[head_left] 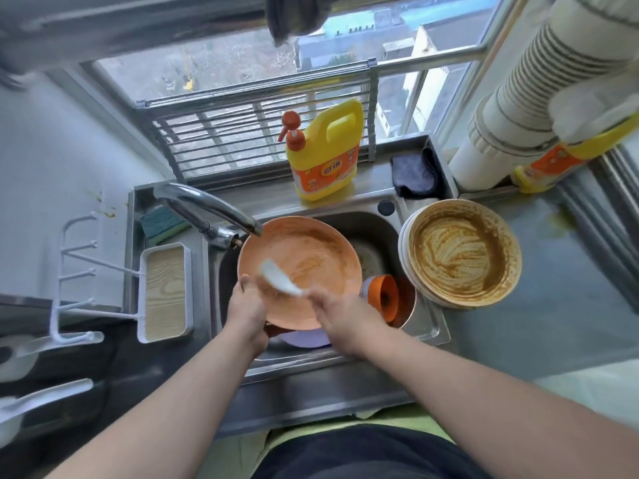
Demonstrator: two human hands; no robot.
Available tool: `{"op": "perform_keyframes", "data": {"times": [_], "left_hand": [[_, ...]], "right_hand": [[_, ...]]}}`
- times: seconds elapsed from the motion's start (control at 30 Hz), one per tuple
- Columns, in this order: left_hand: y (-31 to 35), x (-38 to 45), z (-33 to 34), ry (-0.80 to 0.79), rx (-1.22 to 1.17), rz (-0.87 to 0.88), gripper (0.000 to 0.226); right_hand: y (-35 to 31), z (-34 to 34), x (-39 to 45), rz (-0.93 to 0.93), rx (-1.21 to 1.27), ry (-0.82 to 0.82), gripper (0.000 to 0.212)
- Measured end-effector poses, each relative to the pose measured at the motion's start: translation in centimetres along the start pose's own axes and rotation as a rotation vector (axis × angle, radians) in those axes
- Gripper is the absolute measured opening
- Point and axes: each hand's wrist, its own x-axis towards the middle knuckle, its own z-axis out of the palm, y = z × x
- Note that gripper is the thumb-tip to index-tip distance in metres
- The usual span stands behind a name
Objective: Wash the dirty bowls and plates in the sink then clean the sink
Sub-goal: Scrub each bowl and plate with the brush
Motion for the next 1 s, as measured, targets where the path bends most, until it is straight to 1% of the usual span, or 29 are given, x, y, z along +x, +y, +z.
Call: {"op": "perform_keyframes", "data": {"times": [0.03, 0.07, 0.1, 0.13, 0.2, 0.27, 0.3, 0.33, 0.4, 0.43, 0.47, 0.53, 0.57, 0.6, 0.63, 0.73, 0.77, 0.87, 0.93, 1.0], "left_hand": [[0.4, 0.3, -0.2, 0.011, -0.016, 0.001, 0.041], [0.8, 0.6, -0.5, 0.017, -0.03, 0.003, 0.042], [1.0, 0.9, -0.9, 0.016, -0.029, 0.006, 0.043], [1.1, 0.9, -1.2, 0.006, -0.015, 0.011, 0.042], [0.9, 0.8, -1.1, -0.027, 0.053, 0.013, 0.039], [0.7, 0.4, -0.3, -0.046, 0.106, 0.03, 0.041], [0.7, 0.2, 0.2, -0.046, 0.109, 0.036, 0.041], [0.9, -0.2, 0.7, -0.043, 0.097, 0.032, 0.04], [1.4, -0.4, 1.2, -0.035, 0.079, 0.029, 0.039], [1.6, -0.5, 1.1, -0.039, 0.084, 0.037, 0.039], [1.6, -0.4, 0.9, -0.046, 0.089, 0.038, 0.04], [1.6, -0.5, 0.4, -0.054, 0.117, 0.03, 0.039], [1.5, -0.7, 0.2, -0.056, 0.135, 0.027, 0.04], [1.4, -0.9, 0.2, -0.06, 0.145, 0.029, 0.041], [1.3, -1.1, 0.4, -0.056, 0.145, 0.035, 0.043], [1.2, -1.6, 0.4, -0.025, 0.132, 0.034, 0.041], [1.1, -1.6, 0.1, -0.019, 0.133, 0.026, 0.04], [0.4, -1.4, -0.8, -0.056, 0.207, 0.034, 0.044], [0.2, -1.9, -0.9, -0.098, 0.239, 0.035, 0.042], [0.3, -2.5, -0.8, -0.131, 0.262, 0.04, 0.037]], "right_hand": [[0.4, 0.4, -1.5, -0.036, -0.04, -0.042, 0.032], [1.6, 0.0, -2.7, -0.032, -0.093, -0.05, 0.035], [3.2, -0.8, -3.2, 0.014, -0.147, -0.032, 0.038], [5.0, -1.8, -3.0, 0.091, -0.179, 0.013, 0.039], [7.1, -4.2, -1.5, 0.229, -0.178, 0.129, 0.034], [5.7, -4.9, -0.2, 0.232, -0.114, 0.181, 0.031], [4.4, -4.3, 0.0, 0.19, -0.08, 0.163, 0.031], [3.1, -3.2, -0.2, 0.126, -0.053, 0.111, 0.032], [2.1, -1.6, -1.7, 0.01, -0.041, -0.041, 0.036], [2.7, -1.6, -2.3, 0.021, -0.062, -0.071, 0.038], [4.1, -2.1, -2.2, 0.082, -0.086, -0.038, 0.038], [7.0, -3.8, -0.9, 0.237, -0.061, 0.11, 0.031], [7.5, -4.2, -0.4, 0.283, -0.02, 0.159, 0.028], [7.2, -4.1, -0.2, 0.286, 0.015, 0.17, 0.029], [6.0, -3.4, -0.3, 0.25, 0.049, 0.14, 0.031], [1.5, -0.8, -1.8, 0.091, 0.157, -0.021, 0.035], [1.2, -0.7, -1.8, 0.085, 0.156, -0.033, 0.034], [3.0, -3.1, 0.8, 0.185, 0.03, 0.045, 0.026], [2.8, -4.5, 2.0, 0.131, -0.113, 0.048, 0.017], [1.5, -4.9, 2.6, 0.019, -0.219, 0.026, 0.019]]}}
